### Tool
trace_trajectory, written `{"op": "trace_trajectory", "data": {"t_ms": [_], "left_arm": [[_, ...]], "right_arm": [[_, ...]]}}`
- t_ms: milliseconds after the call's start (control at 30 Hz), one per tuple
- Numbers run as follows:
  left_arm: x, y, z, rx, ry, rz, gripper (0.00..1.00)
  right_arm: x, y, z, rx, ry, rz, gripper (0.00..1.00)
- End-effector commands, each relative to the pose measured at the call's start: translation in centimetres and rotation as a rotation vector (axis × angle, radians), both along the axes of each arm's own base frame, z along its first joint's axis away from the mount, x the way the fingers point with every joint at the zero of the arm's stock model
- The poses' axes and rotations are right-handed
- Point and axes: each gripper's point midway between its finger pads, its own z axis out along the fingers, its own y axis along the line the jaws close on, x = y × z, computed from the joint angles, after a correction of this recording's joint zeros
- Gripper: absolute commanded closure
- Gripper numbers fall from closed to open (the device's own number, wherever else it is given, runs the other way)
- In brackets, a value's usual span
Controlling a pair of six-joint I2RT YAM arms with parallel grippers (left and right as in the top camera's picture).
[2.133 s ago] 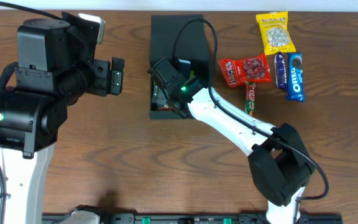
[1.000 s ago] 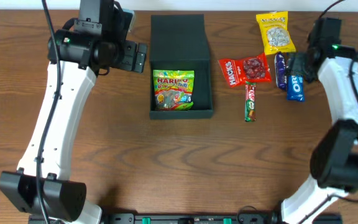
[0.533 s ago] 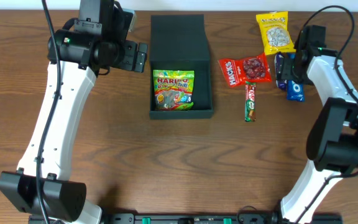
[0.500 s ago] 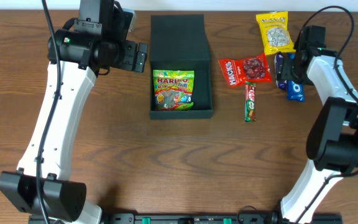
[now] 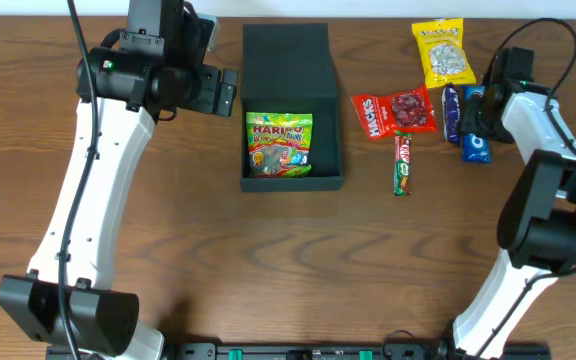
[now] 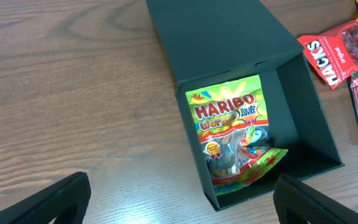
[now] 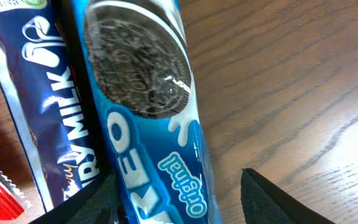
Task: Pack container
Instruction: 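Move right gripper to the blue Oreo pack and grasp it, then place the Oreo pack into the box beside the Haribo bag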
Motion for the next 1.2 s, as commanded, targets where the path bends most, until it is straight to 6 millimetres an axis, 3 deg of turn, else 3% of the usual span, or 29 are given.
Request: {"op": "trace_trajectory", "data": {"t_ms": [0,300,333,433,733,833,933,1067,1167], "left_arm": [[-0.1,0.0,-0.5,-0.009,0.020,0.007,0.05],[-0.1,0.0,-0.5,-0.009,0.019,0.008,0.05],[-0.1,0.0,-0.5,-0.009,0.020,0.008,0.05],[-0.1,0.0,-0.5,-0.009,0.019,0.008,0.05],[-0.1,0.0,-0.3,-0.010,0.013,0.009,0.05],[-0.3,0.1,0.2,-0.012,0.000,0.009,0.05],[-0.6,0.1,1.0,-0.016,-0.020,0.009,0.05],[-1.4,0.4,2.9,-0.022,-0.066,0.012,0.05],[-2.4,0.6,4.7,-0.030,-0.108,0.012,0.05]], "right_arm": [[-0.4,-0.2,-1.0,0.008,0.023,-0.001,0.39],[-0.7,-0.1,-2.1,0.011,0.052,0.010,0.45],[-0.7,-0.1,-2.1,0.011,0.052,0.011,0.48],[-0.7,-0.1,-2.1,0.011,0.052,0.010,0.66],[-1.6,0.0,-1.3,0.012,0.086,0.003,0.84],[-1.4,-0.1,0.8,0.009,0.074,0.003,0.91],[-0.9,-0.1,4.4,0.003,0.043,0.004,0.96],[-0.3,0.8,10.7,-0.010,-0.023,0.024,0.98],[-0.8,3.1,15.9,-0.008,-0.079,0.047,0.98]]}}
